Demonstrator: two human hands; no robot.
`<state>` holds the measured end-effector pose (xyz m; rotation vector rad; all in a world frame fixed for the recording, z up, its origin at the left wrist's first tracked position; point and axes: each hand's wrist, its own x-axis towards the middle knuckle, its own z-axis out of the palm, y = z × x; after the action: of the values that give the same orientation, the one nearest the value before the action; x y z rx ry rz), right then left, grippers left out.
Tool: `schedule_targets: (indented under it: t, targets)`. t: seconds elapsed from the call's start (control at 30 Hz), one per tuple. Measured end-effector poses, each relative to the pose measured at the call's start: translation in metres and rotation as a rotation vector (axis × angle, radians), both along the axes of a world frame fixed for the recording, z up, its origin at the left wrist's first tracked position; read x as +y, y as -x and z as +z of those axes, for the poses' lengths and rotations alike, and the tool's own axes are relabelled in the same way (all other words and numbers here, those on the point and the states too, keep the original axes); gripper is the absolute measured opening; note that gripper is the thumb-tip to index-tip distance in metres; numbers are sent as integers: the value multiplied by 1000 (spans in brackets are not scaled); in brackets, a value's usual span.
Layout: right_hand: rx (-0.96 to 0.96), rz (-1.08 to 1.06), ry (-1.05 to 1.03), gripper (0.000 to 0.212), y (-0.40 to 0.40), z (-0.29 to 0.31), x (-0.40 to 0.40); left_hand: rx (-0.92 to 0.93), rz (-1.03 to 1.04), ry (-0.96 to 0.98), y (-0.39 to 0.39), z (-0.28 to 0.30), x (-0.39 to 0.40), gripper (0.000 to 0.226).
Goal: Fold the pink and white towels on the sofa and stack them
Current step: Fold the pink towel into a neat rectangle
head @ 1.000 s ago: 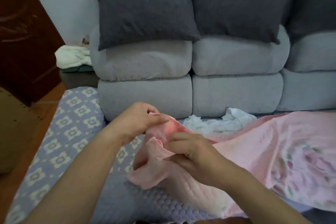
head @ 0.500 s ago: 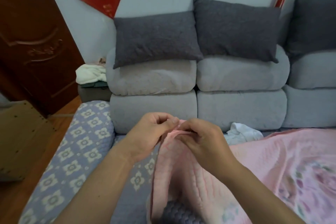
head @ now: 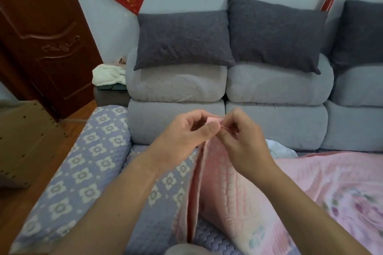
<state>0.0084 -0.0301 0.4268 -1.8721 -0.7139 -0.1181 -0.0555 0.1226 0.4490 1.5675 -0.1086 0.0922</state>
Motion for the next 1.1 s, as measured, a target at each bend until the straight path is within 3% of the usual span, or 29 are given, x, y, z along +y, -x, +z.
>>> schedule_targets:
  t: [0.1, 0.17, 0.23, 0.33, 0.4, 0.53, 0.6, 0.67, 0.77, 0.83, 0.9, 1.0, 1.1]
  targets:
    - [-11, -38, -30, 23, -6, 3, -3, -30, 259, -113, 3, -55, -13, 49]
    - [-6, -53, -90, 26, -9, 11, -4, 61, 433, -238, 9, -108, -24, 39]
    - [-11, -39, -78, 40, -11, 19, -4, 261, 511, -345, 17, -163, -34, 18]
    - [-71, -32, -30, 24, -13, 30, -8, 649, 468, -581, 33, -244, -28, 11]
    - [-51, -48, -34, 16, -14, 36, -13, 790, 435, -669, 48, -278, -12, 12]
    - [-68, -223, -62, 19, -46, 36, -20, 615, 757, -439, 67, -279, 23, 18]
    - [-78, -350, -30, 21, -74, 30, -21, 483, 889, -482, 79, -267, 43, 21]
    - [-99, -464, -52, 23, -98, 25, -23, 377, 805, -696, 92, -259, 64, 17]
    - [-171, -468, -62, 25, -117, 18, -12, 423, 506, -989, 114, -266, 88, 20]
    - [-160, -402, 7, 25, -120, 5, 3, 624, 401, -952, 134, -276, 91, 21]
    - [-167, -362, 33, 26, -118, -12, 17, 794, 475, -808, 151, -281, 81, 17]
    - [-263, -444, 78, 28, -114, -28, 37, 815, 579, -717, 165, -290, 65, 44]
    - [-193, -447, 119, 30, -135, -32, 65, 806, 759, -603, 180, -300, 70, 18]
